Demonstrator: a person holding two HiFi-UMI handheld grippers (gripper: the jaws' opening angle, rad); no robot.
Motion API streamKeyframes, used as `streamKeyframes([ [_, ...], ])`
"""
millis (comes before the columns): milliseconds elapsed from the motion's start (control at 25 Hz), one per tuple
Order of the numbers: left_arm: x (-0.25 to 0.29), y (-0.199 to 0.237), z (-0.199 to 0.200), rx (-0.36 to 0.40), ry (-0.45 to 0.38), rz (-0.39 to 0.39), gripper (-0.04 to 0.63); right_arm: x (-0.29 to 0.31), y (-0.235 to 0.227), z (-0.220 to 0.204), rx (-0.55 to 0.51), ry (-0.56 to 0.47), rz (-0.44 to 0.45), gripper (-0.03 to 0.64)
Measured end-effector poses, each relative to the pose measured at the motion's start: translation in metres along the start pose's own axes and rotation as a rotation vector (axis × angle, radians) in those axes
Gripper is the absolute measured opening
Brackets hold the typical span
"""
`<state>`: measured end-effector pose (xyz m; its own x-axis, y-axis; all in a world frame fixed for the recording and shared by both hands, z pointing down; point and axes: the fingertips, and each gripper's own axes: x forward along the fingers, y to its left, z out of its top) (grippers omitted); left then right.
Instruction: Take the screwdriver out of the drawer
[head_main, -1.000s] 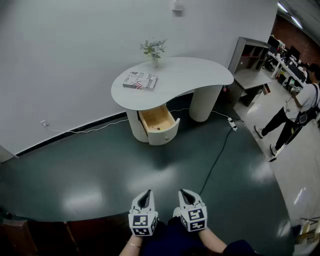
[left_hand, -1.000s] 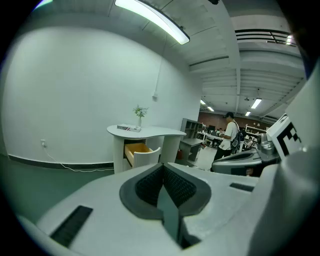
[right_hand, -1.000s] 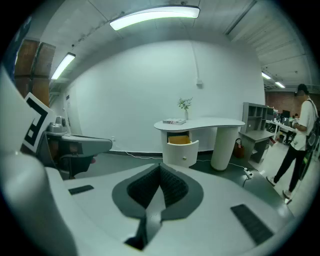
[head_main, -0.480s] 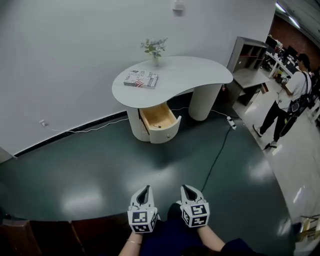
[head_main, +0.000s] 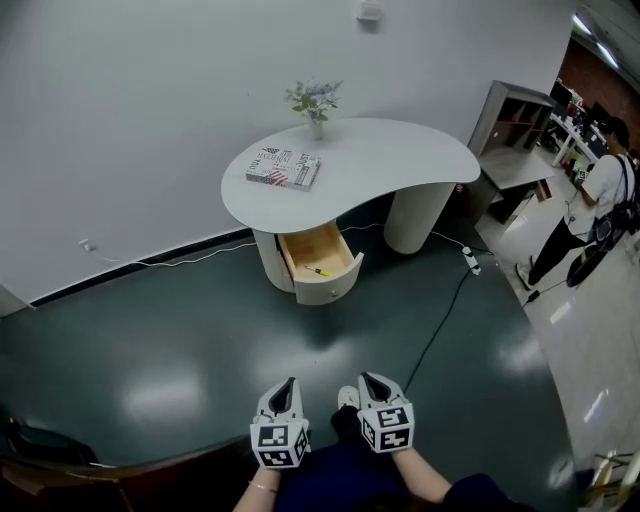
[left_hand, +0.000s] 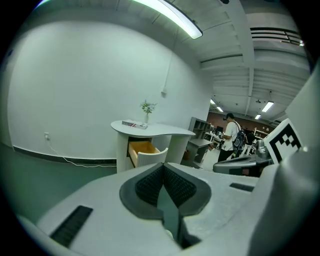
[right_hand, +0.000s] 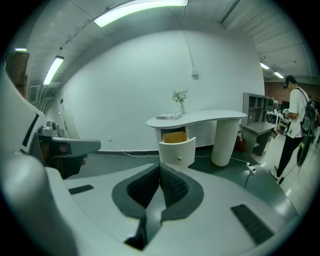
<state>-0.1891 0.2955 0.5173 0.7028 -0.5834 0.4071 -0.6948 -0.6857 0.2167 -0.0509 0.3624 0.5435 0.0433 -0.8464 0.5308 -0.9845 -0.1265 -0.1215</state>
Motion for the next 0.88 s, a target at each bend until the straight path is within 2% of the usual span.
streamKeyframes([
  [200,0.052,-0.025,0.016,0.033,0.012,-0.031,0.005,0.035,-0.046,0.030,-0.008,-0.006,0.019,0.008],
  [480,0.118,-0.045,0.047,0.051,-0.002,-0.010,0.005,0.066,-0.084,0.048,-0.019,0.006,0.102,0.008],
  [680,0.143,-0.057,0.054,0.036,-0.004,0.026,0.005,0.081,-0.096,0.060,-0.066,0.020,0.195,0.008],
  [880,0.156,-0.063,0.055,0.045,0.011,0.020,0.005,0.091,-0.103,0.064,-0.059,0.033,0.213,0.008],
])
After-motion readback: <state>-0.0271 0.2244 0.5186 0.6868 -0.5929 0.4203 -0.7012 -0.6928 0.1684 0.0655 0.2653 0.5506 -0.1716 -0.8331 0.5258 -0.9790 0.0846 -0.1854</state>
